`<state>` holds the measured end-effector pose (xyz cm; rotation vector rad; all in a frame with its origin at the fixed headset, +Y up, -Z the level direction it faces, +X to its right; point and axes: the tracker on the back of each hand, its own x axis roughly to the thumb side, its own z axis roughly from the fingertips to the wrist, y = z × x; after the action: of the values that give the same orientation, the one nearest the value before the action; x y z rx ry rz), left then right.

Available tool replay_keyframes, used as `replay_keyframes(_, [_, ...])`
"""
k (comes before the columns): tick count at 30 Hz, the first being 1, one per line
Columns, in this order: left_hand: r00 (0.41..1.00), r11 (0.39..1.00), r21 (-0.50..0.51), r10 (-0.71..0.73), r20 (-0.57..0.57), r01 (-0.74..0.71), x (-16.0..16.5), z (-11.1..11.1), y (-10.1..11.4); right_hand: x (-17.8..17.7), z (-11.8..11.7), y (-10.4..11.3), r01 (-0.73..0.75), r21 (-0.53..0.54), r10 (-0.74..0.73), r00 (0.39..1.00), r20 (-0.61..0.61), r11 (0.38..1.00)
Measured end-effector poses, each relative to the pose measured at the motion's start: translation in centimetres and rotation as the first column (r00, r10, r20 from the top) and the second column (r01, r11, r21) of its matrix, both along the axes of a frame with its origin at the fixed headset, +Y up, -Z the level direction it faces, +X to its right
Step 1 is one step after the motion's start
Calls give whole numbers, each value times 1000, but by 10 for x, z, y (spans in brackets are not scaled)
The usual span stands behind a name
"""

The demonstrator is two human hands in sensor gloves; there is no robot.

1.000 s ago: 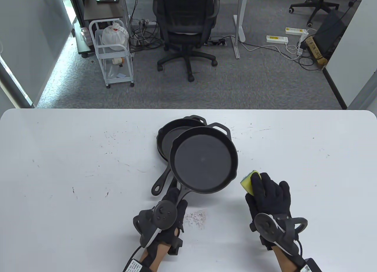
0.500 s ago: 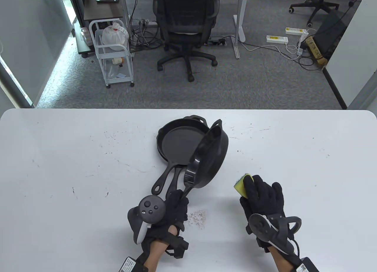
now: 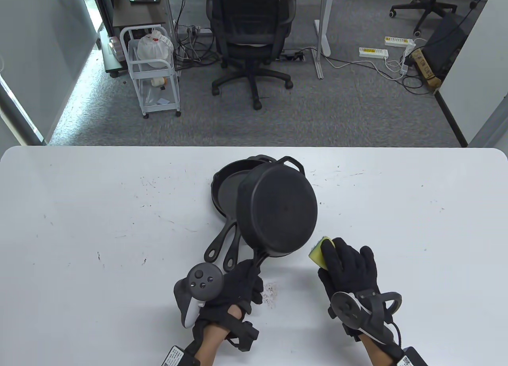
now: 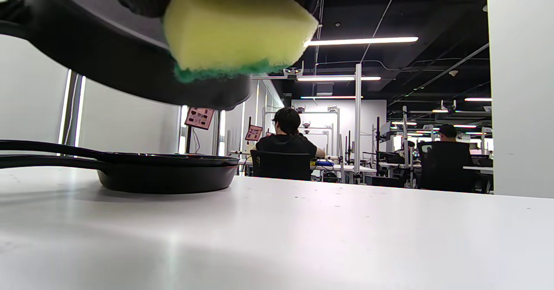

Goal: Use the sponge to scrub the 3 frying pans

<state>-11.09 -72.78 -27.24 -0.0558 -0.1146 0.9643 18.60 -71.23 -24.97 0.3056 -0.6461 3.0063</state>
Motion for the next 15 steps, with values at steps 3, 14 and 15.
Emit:
replay_keyframes(3, [1000,1000,4,-10,26,10,3,0,-1,-3,3,0,0,11,0,1000,-28,1000])
replay_keyframes(14, [969,994,0,-108,220,111,34,6,-4,-25,20,9,-65,98,78,988,-133,993])
replay_keyframes(15, [956,989,11,-148,253,150,39,8,-3,-26,21,11,-66,109,79,989,-125,992])
